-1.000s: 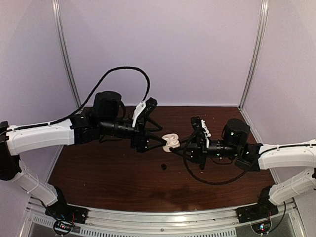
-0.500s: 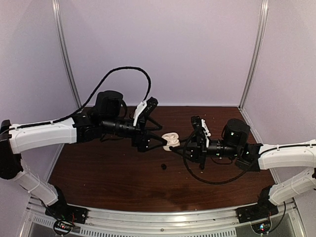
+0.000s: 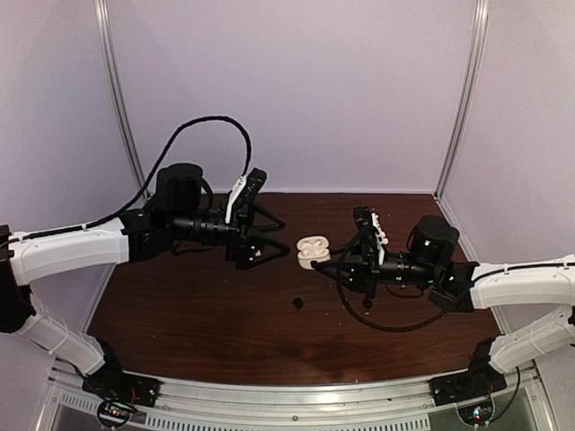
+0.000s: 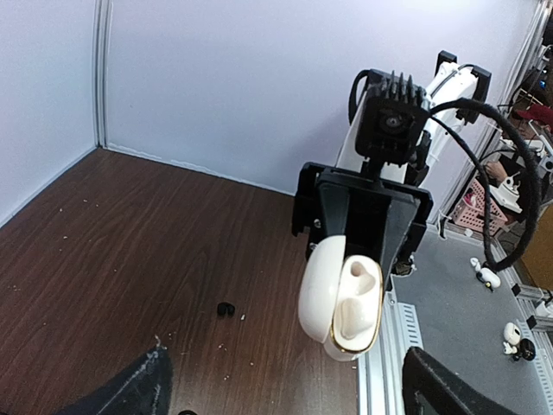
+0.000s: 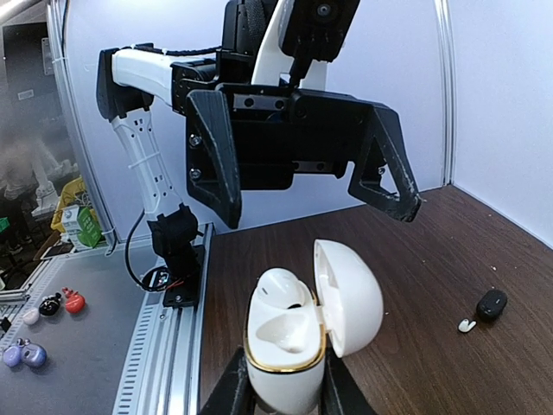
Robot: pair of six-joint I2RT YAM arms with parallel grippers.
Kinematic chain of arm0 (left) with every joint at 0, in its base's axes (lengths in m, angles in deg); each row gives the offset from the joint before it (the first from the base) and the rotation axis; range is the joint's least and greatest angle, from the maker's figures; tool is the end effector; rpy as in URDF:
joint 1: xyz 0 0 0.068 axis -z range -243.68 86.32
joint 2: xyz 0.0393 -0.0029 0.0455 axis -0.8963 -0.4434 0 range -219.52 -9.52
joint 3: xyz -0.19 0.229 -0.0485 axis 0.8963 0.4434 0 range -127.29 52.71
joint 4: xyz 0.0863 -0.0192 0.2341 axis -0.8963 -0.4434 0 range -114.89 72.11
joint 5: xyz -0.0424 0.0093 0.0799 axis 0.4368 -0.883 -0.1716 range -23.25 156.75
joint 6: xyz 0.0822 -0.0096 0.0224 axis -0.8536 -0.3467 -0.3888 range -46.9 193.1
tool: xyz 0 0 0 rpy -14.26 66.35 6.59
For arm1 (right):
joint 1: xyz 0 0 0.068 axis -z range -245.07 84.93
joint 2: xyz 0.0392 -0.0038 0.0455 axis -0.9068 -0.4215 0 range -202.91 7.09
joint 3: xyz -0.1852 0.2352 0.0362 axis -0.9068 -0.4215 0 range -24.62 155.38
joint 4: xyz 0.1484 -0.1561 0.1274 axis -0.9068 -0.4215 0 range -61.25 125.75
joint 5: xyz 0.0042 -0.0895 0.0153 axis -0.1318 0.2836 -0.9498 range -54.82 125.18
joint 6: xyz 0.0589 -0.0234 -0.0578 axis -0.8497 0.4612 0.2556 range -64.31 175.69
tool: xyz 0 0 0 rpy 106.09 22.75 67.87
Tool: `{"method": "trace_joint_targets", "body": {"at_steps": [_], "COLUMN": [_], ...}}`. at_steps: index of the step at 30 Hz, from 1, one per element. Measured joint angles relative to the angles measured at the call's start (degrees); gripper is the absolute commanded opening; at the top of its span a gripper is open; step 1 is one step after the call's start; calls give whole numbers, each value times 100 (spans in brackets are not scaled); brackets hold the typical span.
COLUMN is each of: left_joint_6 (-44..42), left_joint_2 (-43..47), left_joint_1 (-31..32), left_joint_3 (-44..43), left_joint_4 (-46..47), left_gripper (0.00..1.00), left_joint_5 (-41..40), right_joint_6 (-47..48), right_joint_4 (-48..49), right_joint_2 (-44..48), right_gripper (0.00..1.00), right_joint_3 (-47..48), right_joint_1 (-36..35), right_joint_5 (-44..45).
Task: Insert the wireless bluetooth earbuds into the charging case
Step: Adjust the left earbud in the left side groove of the charging case, then move the right earbud to the center of the board.
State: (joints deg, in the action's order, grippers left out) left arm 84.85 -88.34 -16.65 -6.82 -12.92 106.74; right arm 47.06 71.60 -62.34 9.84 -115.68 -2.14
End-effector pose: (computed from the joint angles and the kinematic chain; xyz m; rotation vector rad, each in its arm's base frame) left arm 0.1900 -0.2750 0.3484 1.0900 1.6515 -1.3296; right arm 0.1399 0.2426 0.3060 -1.1022 1.3173 1.2924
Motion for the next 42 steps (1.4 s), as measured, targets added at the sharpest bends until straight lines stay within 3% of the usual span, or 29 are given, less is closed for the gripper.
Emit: {"method": "trace_joint_targets", "body": {"at_steps": [6, 12, 18, 25, 42], "left_joint_6": [192, 678, 1005, 1008, 931], "left_joint_2": [-201, -1298, -2203, -2855, -3827], "left_joint_1": [-227, -1097, -1644, -1659, -1434], "left_joint_3": [-181, -597, -608, -649, -573], "left_joint_4": [-96, -601, -1241, -1080, 367], "left_gripper": [80, 67, 61, 58, 40], "left_joint_5": [-522, -1300, -2065, -2400, -2957], "right_joint_6": [-83, -420, -688, -813, -938], "right_joint_4": [0, 201, 234, 282, 505], "right_joint_2": [44, 271, 496, 579, 509], "right_gripper": [0, 0, 0, 0, 0], "right_joint_3": [-22, -391, -640, -782, -785], "right_joint_1": [90, 584, 1010, 1097, 1150], "right_joint_5": [33, 140, 181, 179, 133]}}
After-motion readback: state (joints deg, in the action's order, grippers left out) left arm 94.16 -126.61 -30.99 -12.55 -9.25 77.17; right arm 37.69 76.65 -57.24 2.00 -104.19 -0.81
